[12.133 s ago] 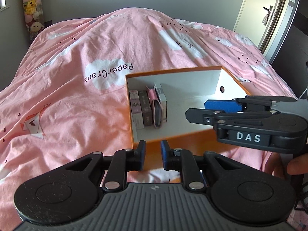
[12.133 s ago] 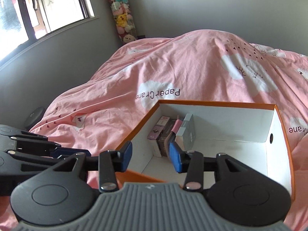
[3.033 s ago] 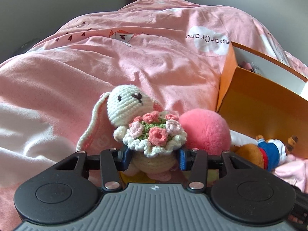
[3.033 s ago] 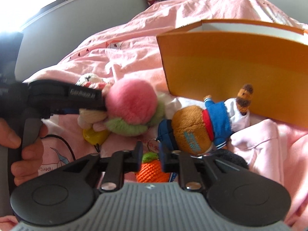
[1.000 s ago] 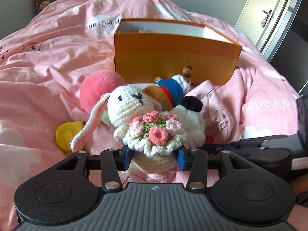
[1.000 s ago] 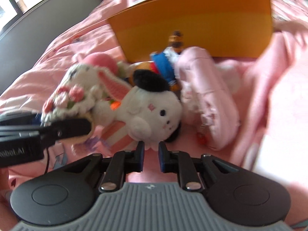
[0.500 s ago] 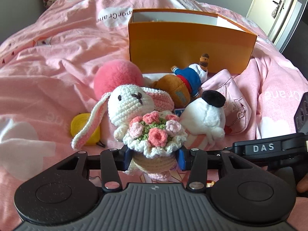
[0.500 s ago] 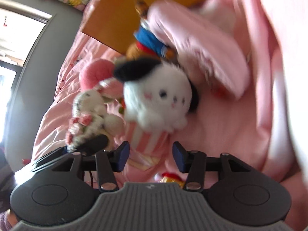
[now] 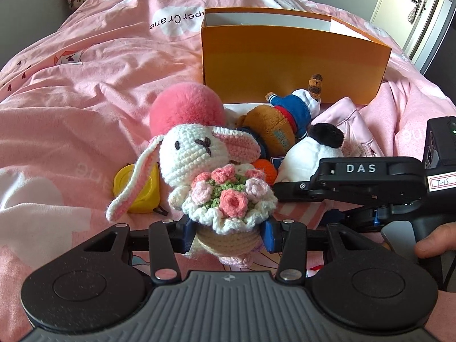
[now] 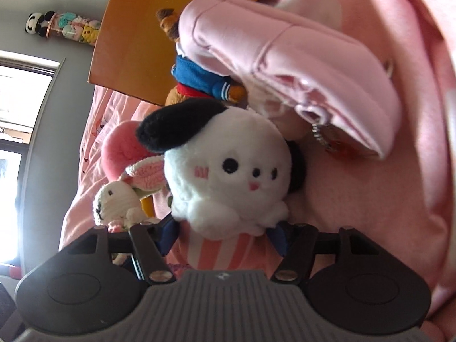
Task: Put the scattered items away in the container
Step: 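Grasp the white-and-black dog plush in the striped cup with the right tool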
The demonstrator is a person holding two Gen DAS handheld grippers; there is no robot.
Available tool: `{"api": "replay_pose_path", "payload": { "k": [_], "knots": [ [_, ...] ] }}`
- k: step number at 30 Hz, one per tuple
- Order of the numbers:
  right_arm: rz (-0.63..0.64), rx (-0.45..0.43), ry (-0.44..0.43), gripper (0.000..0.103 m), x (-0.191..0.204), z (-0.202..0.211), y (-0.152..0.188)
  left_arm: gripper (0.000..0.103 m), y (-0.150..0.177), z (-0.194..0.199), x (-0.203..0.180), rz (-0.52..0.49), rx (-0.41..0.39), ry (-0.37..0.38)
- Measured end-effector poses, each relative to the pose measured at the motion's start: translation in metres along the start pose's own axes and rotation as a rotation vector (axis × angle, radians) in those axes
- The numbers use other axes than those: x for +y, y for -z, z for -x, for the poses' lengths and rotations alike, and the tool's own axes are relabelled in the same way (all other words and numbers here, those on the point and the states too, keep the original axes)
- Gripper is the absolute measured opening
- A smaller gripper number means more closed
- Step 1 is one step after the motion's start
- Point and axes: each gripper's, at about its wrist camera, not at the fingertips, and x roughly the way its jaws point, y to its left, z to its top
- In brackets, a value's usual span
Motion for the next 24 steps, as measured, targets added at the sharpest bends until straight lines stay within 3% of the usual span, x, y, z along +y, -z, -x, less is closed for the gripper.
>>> {"api": "replay_pose_path", "payload": {
  "k": [6,16,24],
  "knots": [
    [0.122,-0.022,0.071,0.058,0.02,0.006,0.002,0.052,0.0,0.004,-0.001,-0.004,-0.023,0.02],
    [0.443,-0.107,0.276,0.058,0.056,0.04,0.016,0.052,-0.001,0.021,-0.009,-0.041,-0.093,0.051],
    [0.575,-0.168,0.323,0.058,0.069,0.07,0.019,0.052,-0.009,0.046,-0.018,-0.085,-0.176,0.064]
  ]
}}
